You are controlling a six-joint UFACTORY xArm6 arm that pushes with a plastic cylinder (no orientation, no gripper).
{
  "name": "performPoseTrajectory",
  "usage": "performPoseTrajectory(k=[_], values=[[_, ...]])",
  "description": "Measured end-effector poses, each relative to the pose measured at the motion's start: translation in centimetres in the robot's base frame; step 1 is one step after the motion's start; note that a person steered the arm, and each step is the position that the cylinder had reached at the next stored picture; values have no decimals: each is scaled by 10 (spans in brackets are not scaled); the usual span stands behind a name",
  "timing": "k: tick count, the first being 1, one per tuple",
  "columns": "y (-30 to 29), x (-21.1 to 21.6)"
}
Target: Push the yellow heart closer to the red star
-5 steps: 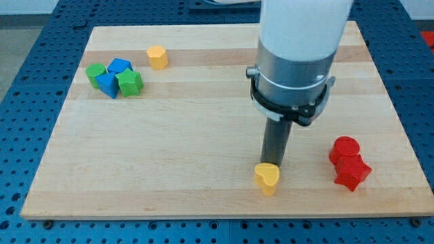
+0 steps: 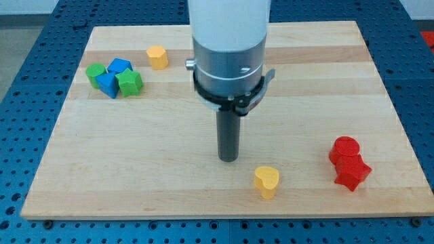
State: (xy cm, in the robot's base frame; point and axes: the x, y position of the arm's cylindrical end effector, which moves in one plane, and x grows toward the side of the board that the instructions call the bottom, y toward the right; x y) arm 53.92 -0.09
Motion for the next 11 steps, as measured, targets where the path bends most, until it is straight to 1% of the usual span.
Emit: performPoseTrajectory(k=[1, 3, 4, 6, 7, 9, 11], values=[[3, 20], [34, 49], [56, 58], [59, 69], [65, 66], [98, 64], [76, 43]])
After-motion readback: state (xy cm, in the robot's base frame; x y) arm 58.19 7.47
